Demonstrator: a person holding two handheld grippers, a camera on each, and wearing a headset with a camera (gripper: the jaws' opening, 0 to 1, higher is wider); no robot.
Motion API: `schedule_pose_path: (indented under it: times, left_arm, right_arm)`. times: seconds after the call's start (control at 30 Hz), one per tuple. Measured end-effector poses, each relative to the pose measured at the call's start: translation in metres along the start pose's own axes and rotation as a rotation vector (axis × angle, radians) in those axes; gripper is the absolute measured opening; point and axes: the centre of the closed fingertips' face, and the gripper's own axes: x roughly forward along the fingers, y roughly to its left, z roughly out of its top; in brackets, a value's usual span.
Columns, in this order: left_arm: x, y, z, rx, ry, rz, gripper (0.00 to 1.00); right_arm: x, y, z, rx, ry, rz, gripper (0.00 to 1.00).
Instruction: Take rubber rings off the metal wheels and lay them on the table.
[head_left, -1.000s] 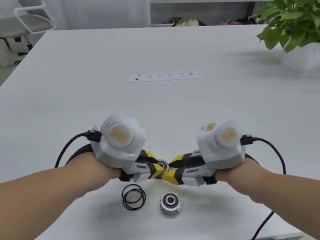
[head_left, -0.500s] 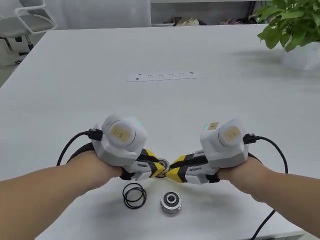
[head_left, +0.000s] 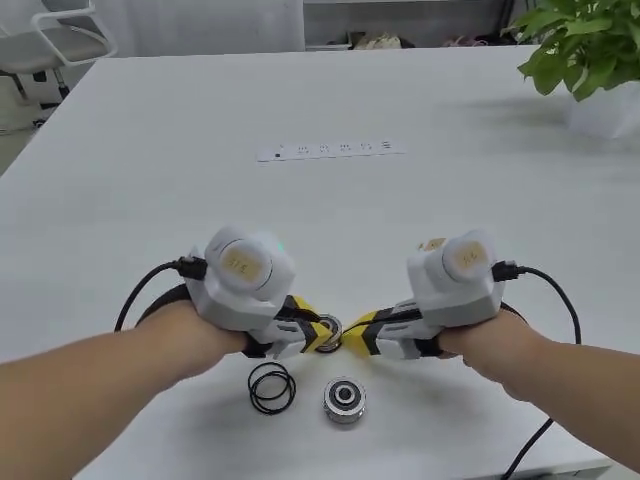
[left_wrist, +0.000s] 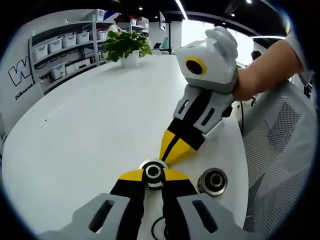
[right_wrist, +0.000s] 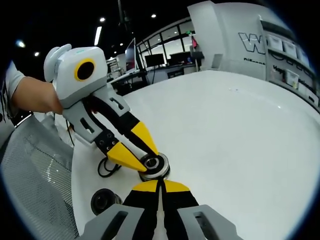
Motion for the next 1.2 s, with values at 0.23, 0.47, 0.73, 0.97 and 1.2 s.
schedule_pose_path:
  times: [0.23,0.47,0.73,0.97,1.2]
  left_arm:
    - [0.0,-0.0004,0.0002,-0.001,-0.002,0.005,0.08]
    - [0.0001,0.0001,0.0002,0.0,-0.002,0.011,0.08]
    - [0.0002,-0.0005,0.0002,0.006,0.001,0.013,0.08]
    - [0.0,-0.0007,0.0,0.008,0.002,0.014,0.08]
    - [0.0003,-0.0008,0.0,0.008,0.002,0.014,0.08]
  right_arm:
    - [-0.0007,-0.0004,0.0004,0.004,-0.002,-0.003,0.0]
    - [-0.0019,-0.0015,0.0012,0.026,-0.011,-0.004,0.0]
    - [-0.0027,-0.0021,0.0018,0.044,-0.015,-0.006,0.0]
    - [-0.0035,-0.0027,0.0021,0.053,-0.019,-0.004,0.0]
    - [-0.0045,-0.0034,0.0025,0.06,-0.024,-0.001,0.0]
